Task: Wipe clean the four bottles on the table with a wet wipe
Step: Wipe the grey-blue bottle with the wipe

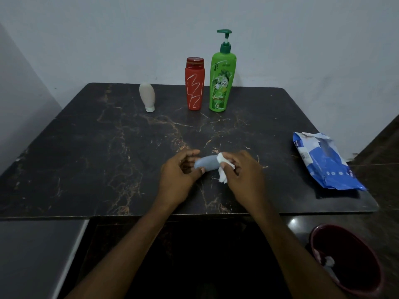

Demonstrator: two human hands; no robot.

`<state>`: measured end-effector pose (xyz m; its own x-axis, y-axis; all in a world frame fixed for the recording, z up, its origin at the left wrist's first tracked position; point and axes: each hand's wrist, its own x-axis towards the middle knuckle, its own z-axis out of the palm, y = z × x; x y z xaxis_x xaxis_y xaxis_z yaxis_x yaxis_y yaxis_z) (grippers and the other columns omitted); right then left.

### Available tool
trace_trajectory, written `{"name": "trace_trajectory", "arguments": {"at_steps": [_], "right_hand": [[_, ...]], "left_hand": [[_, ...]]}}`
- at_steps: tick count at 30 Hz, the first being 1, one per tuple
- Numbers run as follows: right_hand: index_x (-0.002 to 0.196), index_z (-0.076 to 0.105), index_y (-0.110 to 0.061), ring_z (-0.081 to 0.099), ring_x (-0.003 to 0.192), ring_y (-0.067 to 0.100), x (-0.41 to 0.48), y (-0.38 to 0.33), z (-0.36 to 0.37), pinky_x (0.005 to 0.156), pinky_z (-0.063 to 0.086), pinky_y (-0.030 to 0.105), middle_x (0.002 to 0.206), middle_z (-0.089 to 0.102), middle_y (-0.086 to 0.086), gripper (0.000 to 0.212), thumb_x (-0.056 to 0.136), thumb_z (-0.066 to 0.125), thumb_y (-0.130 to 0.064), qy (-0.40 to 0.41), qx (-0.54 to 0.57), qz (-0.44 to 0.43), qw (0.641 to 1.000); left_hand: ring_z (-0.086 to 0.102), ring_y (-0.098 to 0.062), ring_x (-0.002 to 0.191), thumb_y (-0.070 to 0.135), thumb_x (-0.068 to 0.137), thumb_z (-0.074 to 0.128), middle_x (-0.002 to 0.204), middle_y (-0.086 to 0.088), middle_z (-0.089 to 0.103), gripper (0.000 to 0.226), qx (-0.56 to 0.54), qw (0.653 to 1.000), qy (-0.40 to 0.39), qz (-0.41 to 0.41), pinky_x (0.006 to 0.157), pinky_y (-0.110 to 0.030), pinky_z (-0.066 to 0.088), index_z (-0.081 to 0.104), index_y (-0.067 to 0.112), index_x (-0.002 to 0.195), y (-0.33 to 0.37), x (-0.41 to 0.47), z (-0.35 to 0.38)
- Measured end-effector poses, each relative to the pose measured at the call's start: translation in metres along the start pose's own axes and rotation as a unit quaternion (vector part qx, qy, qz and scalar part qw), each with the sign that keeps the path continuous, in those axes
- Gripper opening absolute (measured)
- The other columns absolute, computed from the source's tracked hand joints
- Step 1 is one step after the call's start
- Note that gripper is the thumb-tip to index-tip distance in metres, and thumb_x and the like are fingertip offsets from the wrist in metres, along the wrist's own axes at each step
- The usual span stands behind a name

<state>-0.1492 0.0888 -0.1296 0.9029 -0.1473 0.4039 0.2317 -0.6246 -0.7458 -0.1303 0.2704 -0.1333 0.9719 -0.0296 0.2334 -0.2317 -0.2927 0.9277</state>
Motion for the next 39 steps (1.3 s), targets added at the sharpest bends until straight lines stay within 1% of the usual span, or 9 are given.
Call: {"name": "trace_trajectory", "arguments": {"at_steps": [4, 7, 12, 17, 24, 28, 33, 36, 39], "right_hand": [[0.116, 0.072, -0.016, 0.062, 0.095, 0.01, 0.0, 0.008, -0.011, 0.082, 0.041, 0.008, 0.109, 0.062, 0.001, 0.022, 0.095, 0.064, -0.013, 0.02, 0.0, 0.01, 1.0], [0.113, 0.071, -0.016, 0.061, 0.096, 0.008, -0.004, 0.015, -0.011, 0.08, 0.042, 0.006, 0.11, 0.06, -0.003, 0.019, 0.096, 0.063, -0.013, 0.006, -0.013, 0.018, 1.0], [0.113, 0.069, -0.014, 0.059, 0.104, 0.01, -0.008, 0.017, -0.011, 0.082, 0.036, 0.001, 0.116, 0.061, -0.003, 0.02, 0.095, 0.062, -0.01, -0.002, -0.041, 0.029, 0.999], [0.111, 0.069, -0.014, 0.058, 0.103, 0.009, -0.011, 0.017, -0.01, 0.085, 0.037, 0.003, 0.115, 0.061, -0.002, 0.02, 0.093, 0.064, -0.007, 0.0, -0.051, 0.015, 0.999], [0.114, 0.071, -0.013, 0.06, 0.098, 0.011, -0.013, 0.017, -0.006, 0.084, 0.037, 0.01, 0.113, 0.064, 0.002, 0.021, 0.093, 0.066, -0.012, 0.023, -0.064, 0.04, 0.997], [0.103, 0.077, -0.011, 0.062, 0.088, 0.009, -0.019, 0.008, 0.005, 0.08, 0.035, 0.001, 0.098, 0.069, 0.001, 0.015, 0.089, 0.071, -0.009, 0.03, -0.051, -0.004, 0.998], [0.09, 0.077, -0.014, 0.059, 0.077, 0.005, -0.034, -0.006, 0.013, 0.073, 0.045, 0.016, 0.087, 0.066, -0.004, 0.012, 0.091, 0.066, -0.009, -0.044, -0.05, -0.069, 0.995], [0.083, 0.076, -0.016, 0.059, 0.075, 0.008, -0.02, 0.002, 0.004, 0.07, 0.042, 0.02, 0.087, 0.067, -0.002, 0.013, 0.091, 0.067, -0.012, -0.002, -0.074, -0.027, 0.997], [0.098, 0.077, -0.017, 0.063, 0.082, 0.015, -0.012, 0.009, -0.004, 0.078, 0.049, 0.029, 0.093, 0.067, 0.002, 0.012, 0.092, 0.068, -0.015, 0.023, -0.086, 0.027, 0.996]], "left_hand": [[0.067, -0.003, 0.098, -0.003, 0.08, 0.079, 0.104, 0.007, 0.073, 0.032, 0.096, 0.99, 0.024, 0.104, 0.086, -0.014, 0.052, 0.075, 0.014, 0.107, 0.002, -0.006, 0.002], [0.064, -0.006, 0.097, -0.008, 0.074, 0.079, 0.103, 0.004, 0.067, 0.033, 0.136, 0.979, 0.007, 0.15, 0.084, -0.017, 0.051, 0.074, 0.014, 0.099, 0.001, -0.007, 0.004], [0.065, -0.011, 0.106, -0.008, 0.074, 0.078, 0.111, 0.005, 0.062, 0.036, 0.105, 0.986, -0.039, 0.12, 0.088, -0.033, 0.059, 0.073, 0.017, 0.099, -0.002, -0.006, 0.002], [0.065, -0.003, 0.107, 0.01, 0.077, 0.086, 0.113, 0.01, 0.069, 0.031, 0.112, 0.988, -0.056, 0.088, 0.091, -0.02, 0.055, 0.072, 0.022, 0.102, 0.002, -0.008, 0.002], [0.065, -0.002, 0.109, 0.016, 0.076, 0.089, 0.122, 0.01, 0.071, 0.055, 0.156, 0.985, -0.063, 0.044, 0.094, -0.005, 0.045, 0.07, 0.021, 0.127, 0.004, -0.006, 0.005], [0.065, -0.006, 0.11, 0.016, 0.074, 0.09, 0.122, 0.007, 0.071, 0.055, 0.167, 0.983, -0.063, 0.041, 0.099, -0.018, 0.049, 0.071, 0.019, 0.126, 0.005, -0.005, 0.005], [0.067, -0.011, 0.109, 0.013, 0.075, 0.09, 0.121, 0.001, 0.074, 0.052, 0.172, 0.982, -0.06, 0.051, 0.102, -0.029, 0.052, 0.073, 0.016, 0.124, 0.003, -0.004, 0.006], [0.065, -0.012, 0.113, 0.014, 0.073, 0.091, 0.124, 0.001, 0.072, 0.056, 0.188, 0.979, -0.066, 0.049, 0.104, -0.026, 0.048, 0.072, 0.017, 0.125, 0.003, -0.003, 0.005], [0.063, -0.013, 0.117, 0.016, 0.075, 0.09, 0.128, 0.0, 0.07, 0.057, 0.207, 0.974, -0.075, 0.054, 0.102, -0.019, 0.042, 0.071, 0.018, 0.129, 0.004, -0.002, 0.005]]}}
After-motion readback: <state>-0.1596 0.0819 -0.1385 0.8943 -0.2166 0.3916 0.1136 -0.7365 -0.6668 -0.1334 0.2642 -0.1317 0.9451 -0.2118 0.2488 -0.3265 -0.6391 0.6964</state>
